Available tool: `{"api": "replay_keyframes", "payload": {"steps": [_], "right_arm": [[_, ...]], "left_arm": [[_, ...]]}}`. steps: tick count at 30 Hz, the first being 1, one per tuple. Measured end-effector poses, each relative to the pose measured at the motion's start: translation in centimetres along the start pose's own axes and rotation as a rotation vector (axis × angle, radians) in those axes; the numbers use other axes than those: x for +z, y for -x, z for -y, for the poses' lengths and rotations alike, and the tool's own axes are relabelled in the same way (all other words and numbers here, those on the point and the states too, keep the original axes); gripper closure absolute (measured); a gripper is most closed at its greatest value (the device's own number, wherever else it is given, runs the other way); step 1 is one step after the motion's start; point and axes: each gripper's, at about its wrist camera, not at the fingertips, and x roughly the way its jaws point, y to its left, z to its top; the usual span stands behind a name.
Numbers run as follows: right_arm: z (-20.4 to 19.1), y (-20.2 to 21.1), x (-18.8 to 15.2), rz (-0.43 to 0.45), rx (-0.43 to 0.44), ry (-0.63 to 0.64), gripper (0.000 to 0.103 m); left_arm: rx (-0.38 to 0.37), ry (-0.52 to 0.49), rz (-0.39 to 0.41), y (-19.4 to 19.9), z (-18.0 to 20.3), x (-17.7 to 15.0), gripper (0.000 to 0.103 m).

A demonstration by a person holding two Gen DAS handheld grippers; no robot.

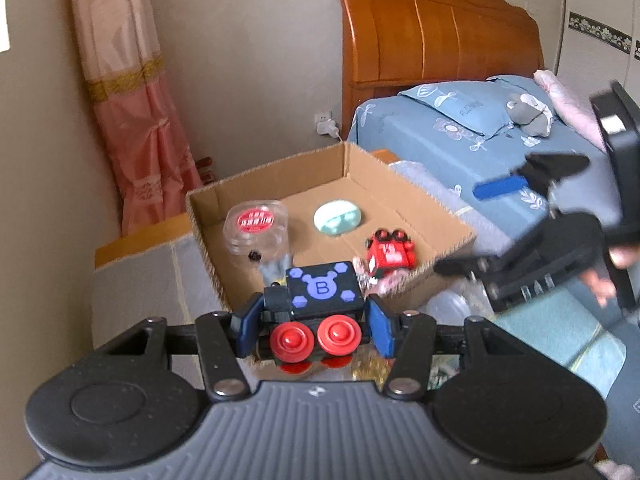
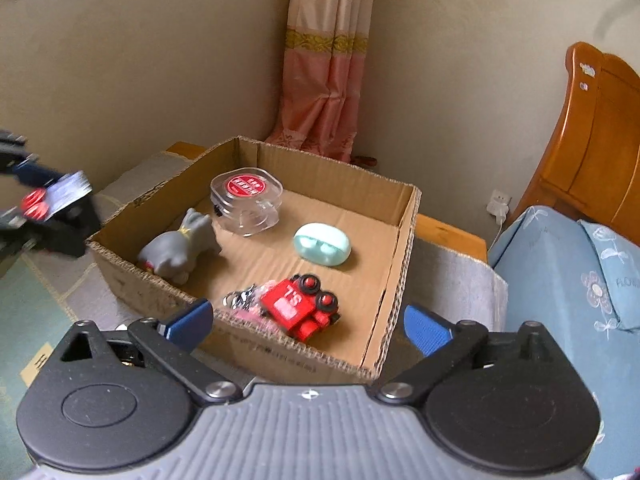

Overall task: Organize rigid objects
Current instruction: 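Carry toy car and S.L block over the cardboard box and open both grippers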

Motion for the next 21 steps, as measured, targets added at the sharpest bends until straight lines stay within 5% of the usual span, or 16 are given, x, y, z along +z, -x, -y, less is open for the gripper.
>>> {"api": "replay_keyframes", "payload": {"steps": [21], "right_arm": [[-0.9, 4.0, -2.8, 0.007, 0.083, -0.045, 0.000]], "left_arm": [[-0.032, -0.016, -0.059, -8.0, 2.8, 6.6, 0.049]]}}
